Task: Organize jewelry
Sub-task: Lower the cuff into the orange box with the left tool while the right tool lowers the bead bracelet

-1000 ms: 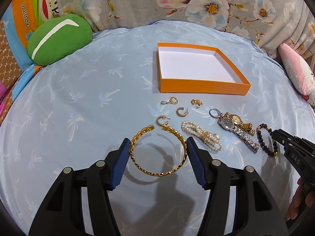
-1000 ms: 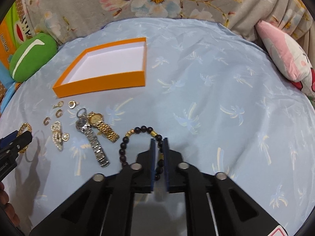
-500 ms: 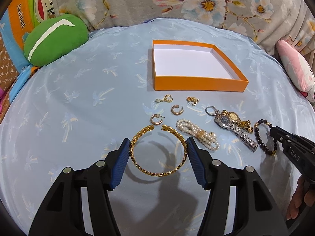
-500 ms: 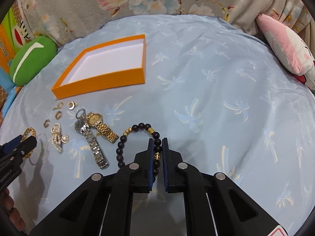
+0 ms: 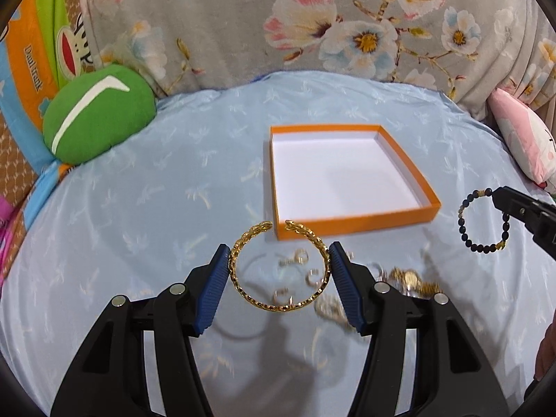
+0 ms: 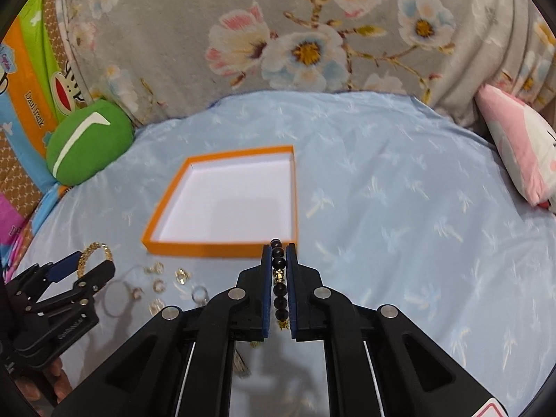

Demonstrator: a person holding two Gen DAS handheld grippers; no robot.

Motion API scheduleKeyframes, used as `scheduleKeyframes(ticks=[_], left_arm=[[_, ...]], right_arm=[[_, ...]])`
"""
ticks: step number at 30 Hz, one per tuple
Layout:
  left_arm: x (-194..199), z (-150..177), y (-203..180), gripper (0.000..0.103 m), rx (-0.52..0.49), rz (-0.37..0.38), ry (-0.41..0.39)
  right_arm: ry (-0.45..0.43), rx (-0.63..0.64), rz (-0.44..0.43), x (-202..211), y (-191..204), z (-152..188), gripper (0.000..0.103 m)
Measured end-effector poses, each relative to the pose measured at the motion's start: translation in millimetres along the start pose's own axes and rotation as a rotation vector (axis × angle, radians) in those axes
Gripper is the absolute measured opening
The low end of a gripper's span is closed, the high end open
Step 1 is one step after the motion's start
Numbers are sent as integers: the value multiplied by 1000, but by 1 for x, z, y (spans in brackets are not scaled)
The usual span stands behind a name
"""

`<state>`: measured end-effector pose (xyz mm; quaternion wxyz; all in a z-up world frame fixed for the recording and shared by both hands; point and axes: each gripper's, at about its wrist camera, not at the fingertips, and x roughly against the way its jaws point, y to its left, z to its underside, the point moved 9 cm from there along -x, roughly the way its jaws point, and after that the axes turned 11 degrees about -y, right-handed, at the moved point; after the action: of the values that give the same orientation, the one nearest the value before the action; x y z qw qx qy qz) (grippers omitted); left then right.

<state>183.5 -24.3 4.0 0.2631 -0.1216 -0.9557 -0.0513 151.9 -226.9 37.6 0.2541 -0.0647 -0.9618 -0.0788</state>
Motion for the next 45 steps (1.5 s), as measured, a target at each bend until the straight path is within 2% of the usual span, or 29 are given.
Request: scheduleKeyframes(ticks=[9,18,29,42,43,45], left_arm=[[-60,-58,-14,56,-9,24,-32],[-129,-92,-25,56,-7,22,-26],[-189,-90,-33,56,-20,26,43],[-213,-81,-35,57,-34,29,93],[-213,-81,-34,58,-31,28,95],[-214,-80,-32,70,-30,13,95]], right_arm=[[-12,7,-67,-58,24,-49,7],[39,0,-103,-137,31,-64,7],[126,-14,-106,-202,26,-51,7],[155,4,-33,-226,8,-35,10],[158,-2,-37,-227,8,-34,10],[150,-5,-31,-226,7,-36,12]])
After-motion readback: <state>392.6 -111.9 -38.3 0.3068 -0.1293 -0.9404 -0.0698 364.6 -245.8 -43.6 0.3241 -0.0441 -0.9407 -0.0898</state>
